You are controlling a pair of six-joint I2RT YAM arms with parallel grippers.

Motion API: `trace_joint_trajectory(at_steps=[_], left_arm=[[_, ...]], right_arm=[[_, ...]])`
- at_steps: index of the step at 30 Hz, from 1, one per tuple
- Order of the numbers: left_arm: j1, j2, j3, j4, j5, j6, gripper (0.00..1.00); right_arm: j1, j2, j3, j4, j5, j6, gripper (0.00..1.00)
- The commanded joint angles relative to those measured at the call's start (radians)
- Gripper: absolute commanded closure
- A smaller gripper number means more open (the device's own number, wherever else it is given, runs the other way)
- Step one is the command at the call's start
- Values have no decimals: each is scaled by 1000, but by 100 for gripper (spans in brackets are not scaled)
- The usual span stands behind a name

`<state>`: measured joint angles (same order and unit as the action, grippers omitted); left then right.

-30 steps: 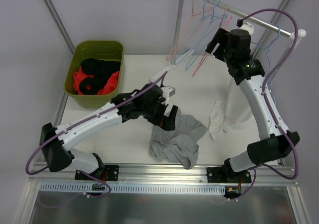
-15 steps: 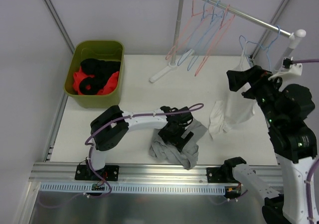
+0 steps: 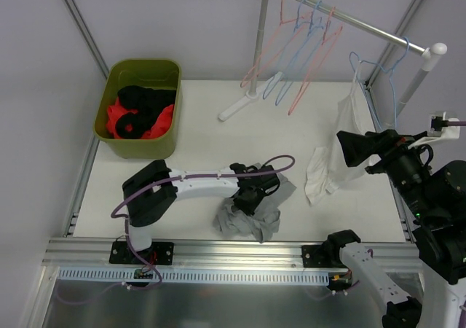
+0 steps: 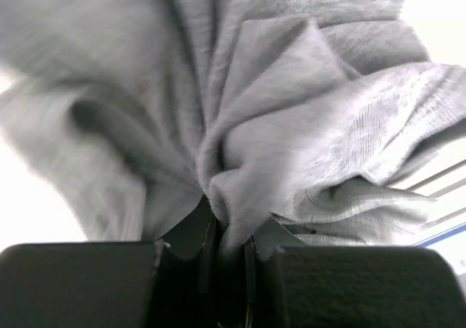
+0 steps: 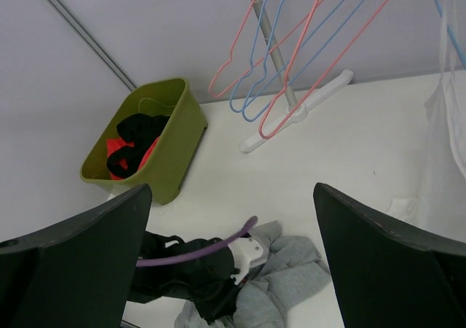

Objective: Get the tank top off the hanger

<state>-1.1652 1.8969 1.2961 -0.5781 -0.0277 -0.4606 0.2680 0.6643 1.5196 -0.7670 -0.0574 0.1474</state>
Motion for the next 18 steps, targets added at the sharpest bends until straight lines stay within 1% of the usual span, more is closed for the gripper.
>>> trace_joint_trajectory(at_steps=[1,2,3,5,6,7,9,10,11,12,14,15,17,18], left_arm=[[53,-211,-5,-100,-182,-53,100],[65,-251,14,-148,-231,-58,100],[82,-322,37,-178,-248,-59,100],[146,-380,132,-257,-300,-62,100],[174,-422,200,-279,-301,-44,100],[233,-438,238,-295,-301,-32,100],[291,-461,320,-356,-327,-3,100],[315,-463,416,-377,-345,28,100],[370,-452,472,-399,-369,45,100],[399,-441,587,-443,-377,84,100],[458,-412,708,-483,-394,123,100],[522,-377,832,-514,-397,160,100],[590,-313,946,-539,-396,191,100],[660,-305,998,-539,-381,192,100]], right_arm=[[-4,-15,39,-5,14,-31,1],[-4,-17,36,-6,16,-29,0],[-4,-19,30,-6,16,-26,1],[-4,-17,22,-6,16,-20,0],[-4,-14,21,-6,16,-14,1],[-3,-6,22,-5,18,-9,1],[-4,3,28,-6,10,-5,1],[-4,7,39,-5,8,-5,0],[-4,17,43,-5,8,-5,1],[-4,20,50,-3,10,-9,0],[-3,23,59,-3,16,-12,0],[-4,23,60,-2,16,-12,1],[-6,24,59,-2,16,-12,0],[-3,23,57,-2,16,-11,1]])
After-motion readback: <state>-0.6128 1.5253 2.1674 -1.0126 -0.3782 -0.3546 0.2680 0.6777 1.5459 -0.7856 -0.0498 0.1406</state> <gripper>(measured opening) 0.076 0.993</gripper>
